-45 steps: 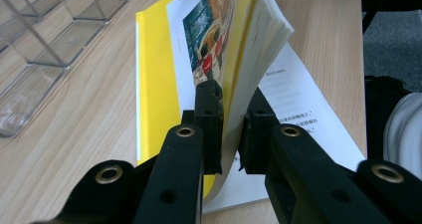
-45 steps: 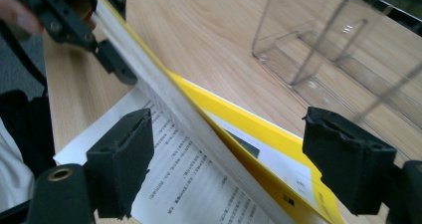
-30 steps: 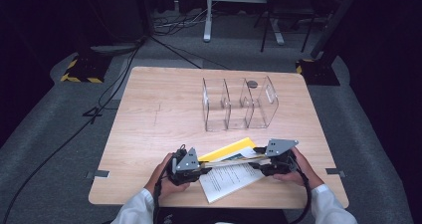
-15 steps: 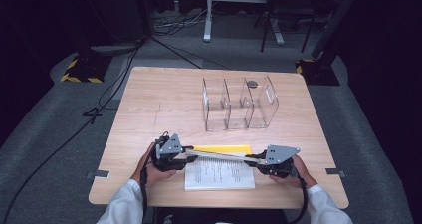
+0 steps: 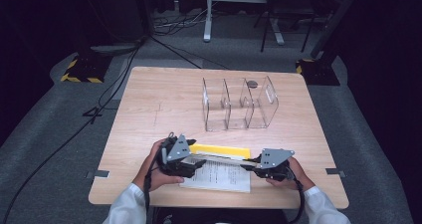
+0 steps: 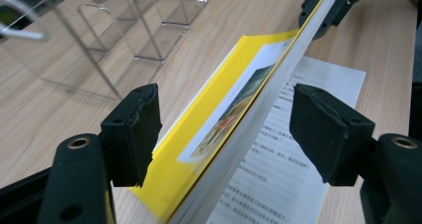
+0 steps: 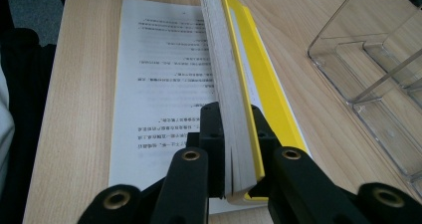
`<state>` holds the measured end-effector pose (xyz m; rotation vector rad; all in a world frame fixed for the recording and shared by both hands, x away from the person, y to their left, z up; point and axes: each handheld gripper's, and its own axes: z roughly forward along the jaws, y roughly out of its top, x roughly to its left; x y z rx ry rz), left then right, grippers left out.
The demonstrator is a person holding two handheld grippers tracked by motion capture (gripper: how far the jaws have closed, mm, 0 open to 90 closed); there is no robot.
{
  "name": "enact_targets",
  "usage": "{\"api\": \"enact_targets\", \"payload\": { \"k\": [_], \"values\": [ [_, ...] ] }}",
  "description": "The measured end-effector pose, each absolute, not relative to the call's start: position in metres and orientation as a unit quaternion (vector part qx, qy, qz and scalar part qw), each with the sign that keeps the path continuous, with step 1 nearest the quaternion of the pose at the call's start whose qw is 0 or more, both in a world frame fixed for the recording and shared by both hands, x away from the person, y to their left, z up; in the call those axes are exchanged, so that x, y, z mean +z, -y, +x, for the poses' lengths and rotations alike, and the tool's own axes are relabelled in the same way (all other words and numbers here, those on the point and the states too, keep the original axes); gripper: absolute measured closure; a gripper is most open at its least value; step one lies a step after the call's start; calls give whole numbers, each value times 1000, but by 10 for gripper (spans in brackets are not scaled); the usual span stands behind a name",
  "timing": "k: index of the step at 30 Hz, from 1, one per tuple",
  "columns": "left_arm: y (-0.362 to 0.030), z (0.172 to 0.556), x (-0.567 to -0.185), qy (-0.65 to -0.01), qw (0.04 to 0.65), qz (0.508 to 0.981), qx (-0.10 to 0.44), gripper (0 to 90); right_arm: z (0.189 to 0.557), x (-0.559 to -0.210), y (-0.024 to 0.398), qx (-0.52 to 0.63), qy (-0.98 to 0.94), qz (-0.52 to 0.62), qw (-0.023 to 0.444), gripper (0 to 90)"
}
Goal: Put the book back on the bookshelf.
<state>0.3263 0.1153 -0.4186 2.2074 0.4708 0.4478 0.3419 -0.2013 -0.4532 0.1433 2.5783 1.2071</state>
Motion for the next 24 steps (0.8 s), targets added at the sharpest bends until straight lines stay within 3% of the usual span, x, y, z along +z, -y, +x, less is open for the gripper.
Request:
{"api": "enact_targets", "payload": {
  "k": [1,3,4,6,10,12,15,19,24],
  "values": [
    [-109,327,-421,-184,392,882,185,314,341,-453,201,418,-895,50,145,824],
    [-104,328,-426,-177,380,890,178,494,341,-453,200,416,-896,54,146,819],
    [-103,328,-429,-174,371,895,175,494,341,-453,200,416,-896,54,146,819],
    [-103,326,-433,-159,359,904,170,639,341,-452,200,420,-894,59,145,805],
    [-107,323,-439,-146,342,915,157,721,344,-452,201,438,-885,70,140,734],
    [-111,322,-443,-150,340,915,156,739,349,-455,206,443,-881,79,144,693],
    [-118,325,-448,-161,346,911,155,734,356,-462,214,465,-872,91,127,730],
    [-125,330,-450,-169,356,907,148,726,356,-462,210,464,-872,69,140,756],
    [-127,337,-450,-189,345,906,156,647,354,-460,202,456,-876,43,150,805]
  ]
}}
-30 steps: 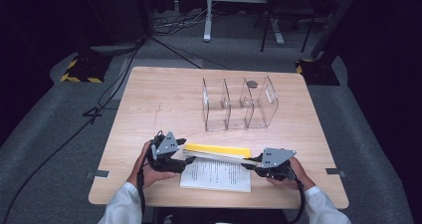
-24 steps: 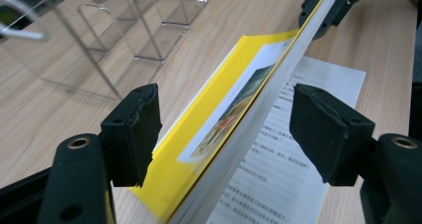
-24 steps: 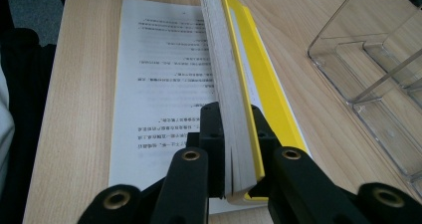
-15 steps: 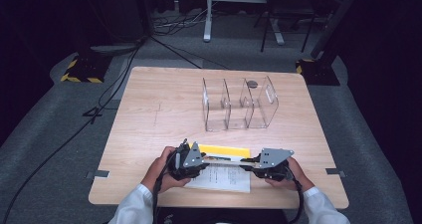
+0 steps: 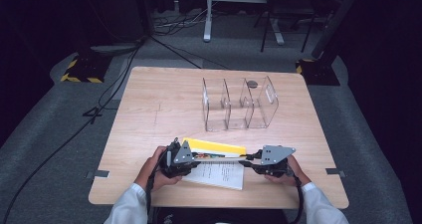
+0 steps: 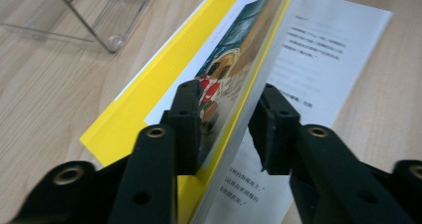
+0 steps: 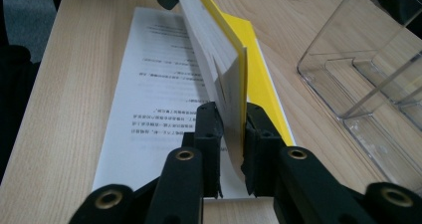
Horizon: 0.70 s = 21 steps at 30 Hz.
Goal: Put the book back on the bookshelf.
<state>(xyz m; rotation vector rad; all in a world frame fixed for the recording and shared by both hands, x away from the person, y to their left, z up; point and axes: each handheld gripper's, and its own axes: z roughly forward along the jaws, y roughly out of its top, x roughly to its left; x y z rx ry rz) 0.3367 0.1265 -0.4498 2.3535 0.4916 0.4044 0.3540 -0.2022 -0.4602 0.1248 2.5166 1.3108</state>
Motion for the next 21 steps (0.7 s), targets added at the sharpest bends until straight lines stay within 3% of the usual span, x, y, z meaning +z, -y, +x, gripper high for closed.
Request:
{"api": "enact_targets", "payload": {
  "k": [4,11,14,17,20,21],
  "values": [
    [-121,336,-446,-202,339,904,163,508,351,-456,196,447,-880,33,156,824],
    [-79,325,-436,-192,323,908,185,440,347,-444,187,445,-881,30,156,836],
    [-64,323,-435,-193,326,904,197,515,345,-440,183,440,-883,29,158,836],
    [-61,323,-437,-191,331,904,194,662,343,-436,178,432,-886,29,169,825],
    [-66,322,-438,-181,344,901,193,728,345,-433,179,445,-879,58,161,749],
    [-70,321,-439,-183,350,896,203,755,348,-431,184,459,-871,83,154,627]
  ]
}}
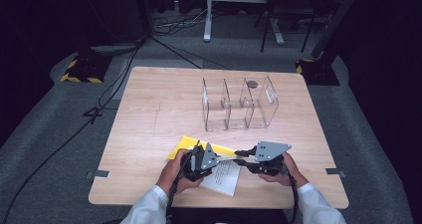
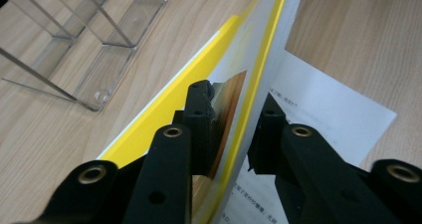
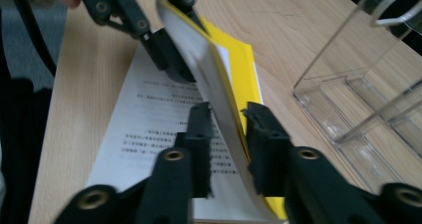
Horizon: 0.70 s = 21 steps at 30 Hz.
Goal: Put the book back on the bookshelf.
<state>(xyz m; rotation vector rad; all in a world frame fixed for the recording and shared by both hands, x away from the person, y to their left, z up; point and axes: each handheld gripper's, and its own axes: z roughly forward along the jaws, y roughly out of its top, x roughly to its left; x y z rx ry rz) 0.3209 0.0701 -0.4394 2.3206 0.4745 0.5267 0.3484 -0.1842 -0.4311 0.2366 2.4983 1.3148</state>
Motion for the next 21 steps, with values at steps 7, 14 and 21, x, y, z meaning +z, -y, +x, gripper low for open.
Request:
{"api": "enact_targets", "payload": {
  "k": [7,14,21],
  "values": [
    [-91,321,-430,-198,394,872,214,776,373,-447,209,435,-867,183,160,493],
    [-98,321,-426,-206,409,862,218,784,387,-478,199,405,-878,203,153,426],
    [-100,322,-424,-213,427,855,200,784,390,-482,195,454,-853,217,137,452]
  ]
}}
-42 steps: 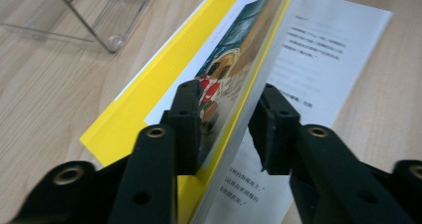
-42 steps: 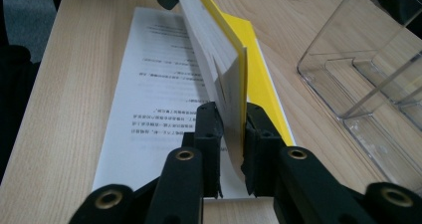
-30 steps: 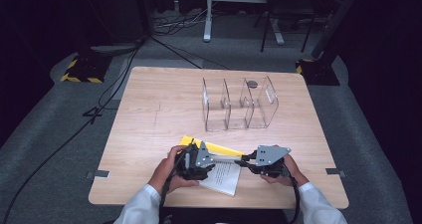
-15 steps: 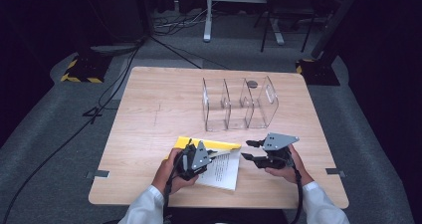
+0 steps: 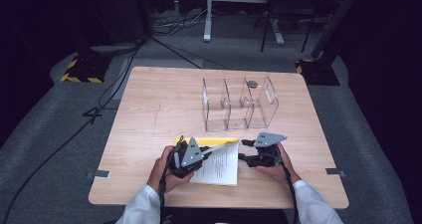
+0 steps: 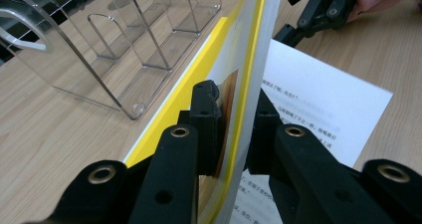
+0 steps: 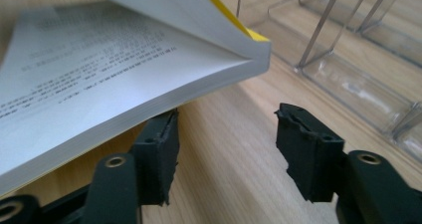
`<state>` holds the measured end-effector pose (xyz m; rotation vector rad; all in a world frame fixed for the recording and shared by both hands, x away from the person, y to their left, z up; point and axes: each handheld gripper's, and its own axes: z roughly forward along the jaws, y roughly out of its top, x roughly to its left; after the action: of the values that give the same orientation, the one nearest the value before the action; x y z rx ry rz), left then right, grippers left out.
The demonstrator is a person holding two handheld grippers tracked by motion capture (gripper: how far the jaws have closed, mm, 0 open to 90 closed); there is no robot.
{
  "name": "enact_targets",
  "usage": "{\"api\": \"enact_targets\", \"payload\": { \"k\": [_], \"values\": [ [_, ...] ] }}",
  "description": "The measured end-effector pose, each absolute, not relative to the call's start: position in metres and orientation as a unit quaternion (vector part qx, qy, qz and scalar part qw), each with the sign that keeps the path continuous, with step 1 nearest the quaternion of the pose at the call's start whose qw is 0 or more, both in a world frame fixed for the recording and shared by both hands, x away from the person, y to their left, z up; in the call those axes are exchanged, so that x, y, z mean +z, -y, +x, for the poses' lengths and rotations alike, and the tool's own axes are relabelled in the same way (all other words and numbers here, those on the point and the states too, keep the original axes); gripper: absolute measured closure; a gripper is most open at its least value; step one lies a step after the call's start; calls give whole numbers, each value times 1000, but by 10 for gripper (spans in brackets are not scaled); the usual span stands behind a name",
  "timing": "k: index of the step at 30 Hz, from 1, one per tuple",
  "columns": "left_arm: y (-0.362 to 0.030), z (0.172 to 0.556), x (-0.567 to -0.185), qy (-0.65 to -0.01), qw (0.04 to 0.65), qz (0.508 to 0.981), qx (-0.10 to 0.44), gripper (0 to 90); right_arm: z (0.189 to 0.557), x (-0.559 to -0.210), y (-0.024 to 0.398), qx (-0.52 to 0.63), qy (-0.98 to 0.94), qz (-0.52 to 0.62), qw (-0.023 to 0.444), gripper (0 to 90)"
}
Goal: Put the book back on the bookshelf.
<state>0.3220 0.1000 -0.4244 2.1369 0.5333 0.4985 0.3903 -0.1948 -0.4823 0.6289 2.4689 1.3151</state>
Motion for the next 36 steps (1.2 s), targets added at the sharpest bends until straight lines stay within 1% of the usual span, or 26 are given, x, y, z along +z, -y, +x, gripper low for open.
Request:
{"api": "enact_targets", "payload": {
  "k": [1,2,4,6,8,13,19,25,27,30,33,34,36],
  "values": [
    [-100,322,-424,-213,427,855,200,782,390,-482,195,454,-853,217,137,452],
    [-100,323,-424,-212,431,857,188,782,390,-478,198,474,-841,221,137,459],
    [-97,325,-423,-204,424,864,176,770,388,-471,202,503,-821,236,130,502],
    [-96,324,-424,-203,425,864,176,753,386,-464,201,520,-808,246,130,518],
    [-96,322,-423,-202,429,863,176,751,381,-454,198,530,-800,240,148,536],
    [-97,322,-421,-205,446,853,175,760,379,-441,194,552,-787,232,149,537],
    [-85,331,-419,-190,481,842,152,754,378,-431,201,562,-767,251,180,550],
    [-61,338,-411,-167,516,828,139,735,378,-406,219,566,-754,257,212,559],
    [-53,338,-410,-159,525,824,143,721,375,-397,224,562,-753,253,231,573],
    [-46,335,-410,-157,538,815,145,709,370,-386,229,562,-750,247,246,572],
    [-45,333,-410,-159,537,814,154,698,368,-381,229,563,-751,238,248,572],
    [-46,333,-410,-163,536,814,156,698,364,-376,226,560,-753,230,258,573],
    [-49,333,-409,-168,537,812,155,699,363,-375,223,559,-753,227,262,572]
  ]
}}
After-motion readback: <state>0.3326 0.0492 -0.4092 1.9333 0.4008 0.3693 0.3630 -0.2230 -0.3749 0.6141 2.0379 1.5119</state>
